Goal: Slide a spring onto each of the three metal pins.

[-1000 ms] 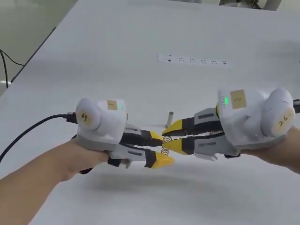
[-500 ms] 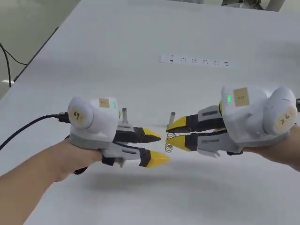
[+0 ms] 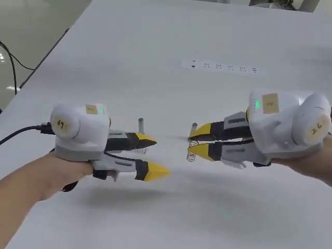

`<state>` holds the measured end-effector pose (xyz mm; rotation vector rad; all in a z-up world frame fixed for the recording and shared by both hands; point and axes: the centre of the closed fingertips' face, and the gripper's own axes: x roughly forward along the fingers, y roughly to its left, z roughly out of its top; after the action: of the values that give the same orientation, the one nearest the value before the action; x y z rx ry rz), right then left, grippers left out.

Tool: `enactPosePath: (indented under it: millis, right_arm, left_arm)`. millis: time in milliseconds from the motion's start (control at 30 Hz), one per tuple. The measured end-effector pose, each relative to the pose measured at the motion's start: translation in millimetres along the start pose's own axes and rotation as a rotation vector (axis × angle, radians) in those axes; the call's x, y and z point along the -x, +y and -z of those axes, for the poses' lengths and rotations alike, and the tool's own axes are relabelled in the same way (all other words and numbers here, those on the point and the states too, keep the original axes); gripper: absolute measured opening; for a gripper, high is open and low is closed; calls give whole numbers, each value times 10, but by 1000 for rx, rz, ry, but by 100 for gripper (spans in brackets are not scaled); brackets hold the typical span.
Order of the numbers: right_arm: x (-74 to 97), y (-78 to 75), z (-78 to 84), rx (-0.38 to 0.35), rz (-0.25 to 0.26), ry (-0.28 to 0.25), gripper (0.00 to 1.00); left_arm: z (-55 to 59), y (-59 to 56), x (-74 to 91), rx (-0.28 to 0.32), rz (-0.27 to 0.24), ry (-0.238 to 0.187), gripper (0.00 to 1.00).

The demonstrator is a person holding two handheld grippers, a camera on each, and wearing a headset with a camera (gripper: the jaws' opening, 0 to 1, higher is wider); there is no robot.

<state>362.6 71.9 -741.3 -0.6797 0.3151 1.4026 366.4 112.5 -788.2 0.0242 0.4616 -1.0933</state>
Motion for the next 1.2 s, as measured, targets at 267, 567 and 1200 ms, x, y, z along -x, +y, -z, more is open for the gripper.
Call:
enactPosePath:
  millis: [267, 567, 1200]
  right_arm:
    - [6, -41, 23, 1, 20, 7, 7]
    - [9, -105, 49, 0, 51, 15, 7]
    - [32, -268, 94, -7, 113, 23, 7]
  left_arm:
    - [134, 89, 148, 2, -48, 37, 55]
    - [215, 251, 345, 23, -120, 47, 74]
    - [329, 400, 557, 75, -199, 45, 98]
